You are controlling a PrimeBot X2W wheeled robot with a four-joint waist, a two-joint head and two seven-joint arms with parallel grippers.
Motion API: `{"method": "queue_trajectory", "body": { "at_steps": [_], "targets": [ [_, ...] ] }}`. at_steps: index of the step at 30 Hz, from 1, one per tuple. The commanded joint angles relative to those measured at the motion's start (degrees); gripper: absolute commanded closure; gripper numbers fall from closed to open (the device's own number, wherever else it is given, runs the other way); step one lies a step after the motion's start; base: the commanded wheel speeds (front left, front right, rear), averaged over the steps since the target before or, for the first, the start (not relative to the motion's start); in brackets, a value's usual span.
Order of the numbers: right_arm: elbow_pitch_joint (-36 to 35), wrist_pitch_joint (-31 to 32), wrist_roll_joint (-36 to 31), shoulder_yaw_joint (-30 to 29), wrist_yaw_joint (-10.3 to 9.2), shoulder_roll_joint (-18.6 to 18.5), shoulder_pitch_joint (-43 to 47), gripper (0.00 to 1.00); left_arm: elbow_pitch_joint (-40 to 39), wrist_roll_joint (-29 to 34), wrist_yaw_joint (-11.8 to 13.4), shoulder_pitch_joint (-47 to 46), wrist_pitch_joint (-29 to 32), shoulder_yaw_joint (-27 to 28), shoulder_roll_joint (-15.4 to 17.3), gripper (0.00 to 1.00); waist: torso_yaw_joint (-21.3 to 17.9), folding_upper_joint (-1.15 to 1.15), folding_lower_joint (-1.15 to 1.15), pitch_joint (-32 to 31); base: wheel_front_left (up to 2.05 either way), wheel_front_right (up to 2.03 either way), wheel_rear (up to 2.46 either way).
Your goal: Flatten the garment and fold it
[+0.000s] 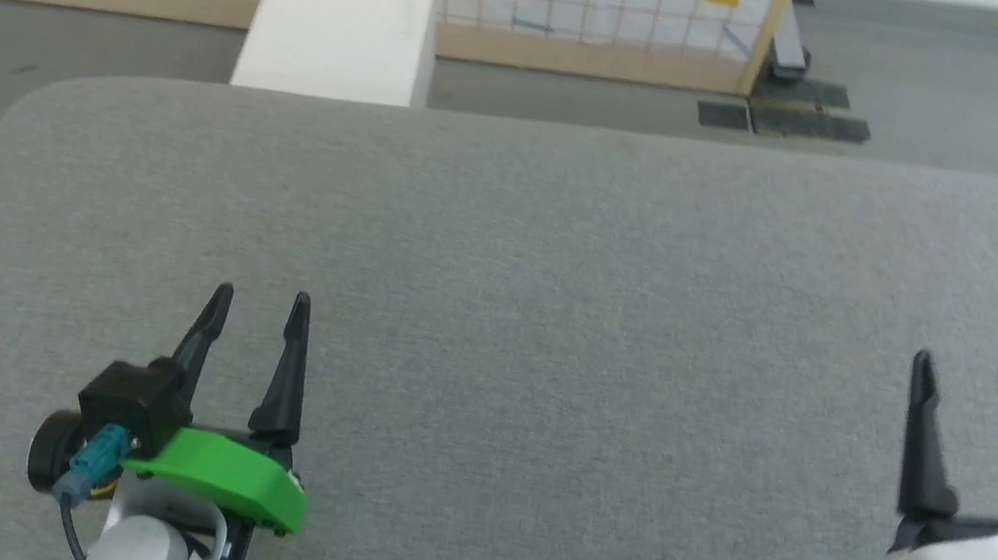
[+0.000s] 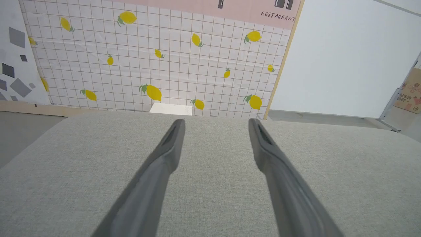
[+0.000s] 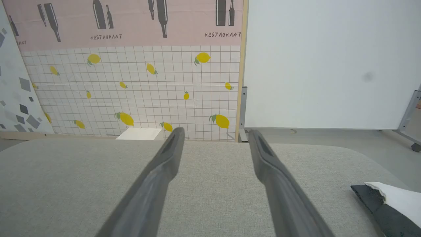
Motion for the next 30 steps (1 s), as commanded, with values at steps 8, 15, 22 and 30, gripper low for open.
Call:
{"method": "queue_trajectory", "body": {
  "at_steps": [8,15,22,30],
  "targets": [
    [-0.1,-1.69,-2.78,0.72,-0.1,2.54,5.73,0.0,1.52,-0.38,0.18,3.06,-0.27,-0.54,-0.39,0.0,2.44,0.0,0.01,-3.37,0.0,0.0,0.0],
    [0.15,-2.36,-4.37,1.08,-0.1,3.64,7.83,0.0,2.35,-1.02,0.62,3.79,-0.27,-1.66,-0.42,0.0,3.4,0.0,0.01,-3.47,0.0,0.0,0.0],
    [-0.28,-2.36,-4.83,1.51,-0.1,4.34,8.9,0.0,2.27,-1.51,1.35,3.96,-0.27,-2.21,-0.43,0.0,3.85,0.0,0.01,-3.29,0.0,0.0,0.0],
    [0.59,-2.54,-4.08,1.32,-0.1,4.47,8.92,0.0,1.88,-1.78,2.42,4.25,-0.27,-2.27,-0.43,0.0,3.57,0.0,0.01,-3.39,0.0,0.0,0.0]
  ]
}}
